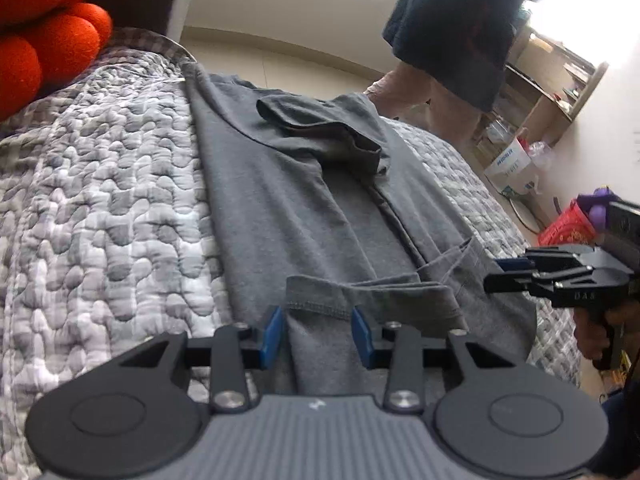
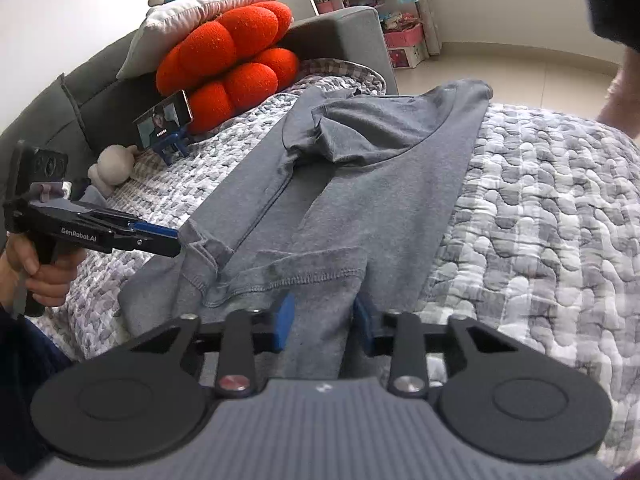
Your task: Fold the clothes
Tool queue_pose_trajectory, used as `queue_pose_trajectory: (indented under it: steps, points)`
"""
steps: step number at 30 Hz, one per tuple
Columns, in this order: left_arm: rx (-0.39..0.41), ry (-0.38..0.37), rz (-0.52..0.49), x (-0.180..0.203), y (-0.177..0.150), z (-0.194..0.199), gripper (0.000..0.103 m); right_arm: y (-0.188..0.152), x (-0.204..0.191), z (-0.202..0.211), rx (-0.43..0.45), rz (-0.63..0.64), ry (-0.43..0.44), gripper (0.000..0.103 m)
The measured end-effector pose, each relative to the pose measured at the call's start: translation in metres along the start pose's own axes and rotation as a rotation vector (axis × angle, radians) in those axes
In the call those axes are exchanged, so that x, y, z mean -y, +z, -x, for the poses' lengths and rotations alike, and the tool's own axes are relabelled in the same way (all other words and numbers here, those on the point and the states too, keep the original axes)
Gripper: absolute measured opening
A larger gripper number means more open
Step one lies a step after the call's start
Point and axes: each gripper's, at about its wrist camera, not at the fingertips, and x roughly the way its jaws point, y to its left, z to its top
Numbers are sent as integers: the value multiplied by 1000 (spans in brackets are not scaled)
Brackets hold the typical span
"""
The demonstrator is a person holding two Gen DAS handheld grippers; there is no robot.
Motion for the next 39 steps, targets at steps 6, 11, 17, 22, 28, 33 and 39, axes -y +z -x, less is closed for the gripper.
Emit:
queue_pose_trajectory:
  steps: [6,11,17,22,28,33,39]
  points:
    - [34,20,-8,0,0,12,8,2,-7,5,39,35,-6,5]
    - [71,21,-9,3,-2,24,7,4,-11,14,86,35,-14,5]
    - [68,18,9,0,0,21,7,7,-6,15,111,2,-37,4]
    - [72,-26,29,-2,3,18,8,8,-2,15,114,-28,-47,4]
    - [18,-65,92,-11,5,4,13,5,9,7,68,-88,-18,7]
    - [9,-84,137,-19,5,-2,45,6,16,6,59,-121,38,13]
    - [10,-85,95,-11,3,-6,44,4,19,-4,16,-109,44,15]
